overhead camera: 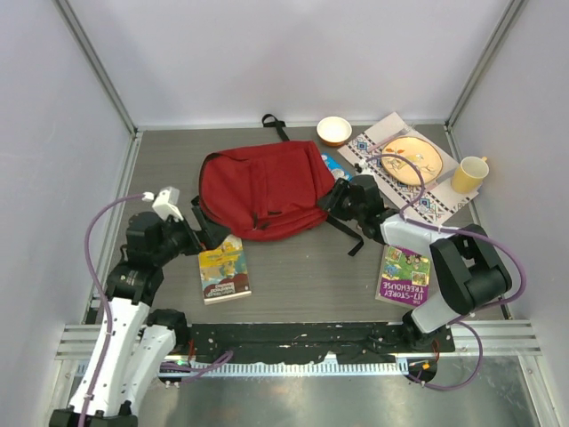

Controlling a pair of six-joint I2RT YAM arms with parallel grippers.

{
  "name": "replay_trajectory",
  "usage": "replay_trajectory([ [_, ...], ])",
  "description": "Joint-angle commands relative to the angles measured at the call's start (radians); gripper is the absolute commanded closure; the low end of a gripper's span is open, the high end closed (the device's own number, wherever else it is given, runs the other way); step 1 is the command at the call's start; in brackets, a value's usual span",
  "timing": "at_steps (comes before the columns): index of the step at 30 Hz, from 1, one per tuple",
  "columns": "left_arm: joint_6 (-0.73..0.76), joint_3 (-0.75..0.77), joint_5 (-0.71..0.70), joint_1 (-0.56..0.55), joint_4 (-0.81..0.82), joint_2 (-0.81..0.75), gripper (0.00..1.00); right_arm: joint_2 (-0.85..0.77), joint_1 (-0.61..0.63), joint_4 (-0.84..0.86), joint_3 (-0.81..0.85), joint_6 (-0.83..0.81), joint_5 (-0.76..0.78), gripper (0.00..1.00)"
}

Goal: Pack the student bag
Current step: Move the student bag to the center of the board, then move the book to the center of the board.

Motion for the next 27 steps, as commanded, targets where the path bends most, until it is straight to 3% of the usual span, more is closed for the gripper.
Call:
replay_trajectory([
  [1,-0.060,-0.041,-0.188,-0.196,0.038,0.005,0.00,-0.058,-0.005,-0.025,0.029,-0.007,-0.016,0.40],
  [3,-0.069,-0.036,-0.313,-0.244,0.017,-0.008,0.00,-0.084,-0.005,-0.079,0.027,-0.034,0.013,0.26],
  [7,-0.049,0.010,-0.400,-0.257,-0.039,-0.026,0.00,-0.246,-0.003,-0.156,-0.051,-0.070,0.011,0.15],
  [11,-0.023,0.048,-0.403,-0.257,-0.089,0.001,0.00,-0.482,0.018,-0.275,-0.123,-0.106,0.037,0.14],
  [14,-0.008,0.061,-0.464,-0.258,-0.101,0.008,0.00,-0.547,0.105,-0.215,-0.201,-0.060,-0.033,0.14],
  [19,0.003,0.081,-0.533,-0.257,-0.129,0.009,0.00,-0.359,0.377,-0.068,-0.192,0.032,0.022,0.14],
  [27,0.008,0.140,-0.622,-0.257,-0.259,-0.061,0.00,0.040,0.577,0.111,-0.016,0.107,0.033,0.14],
])
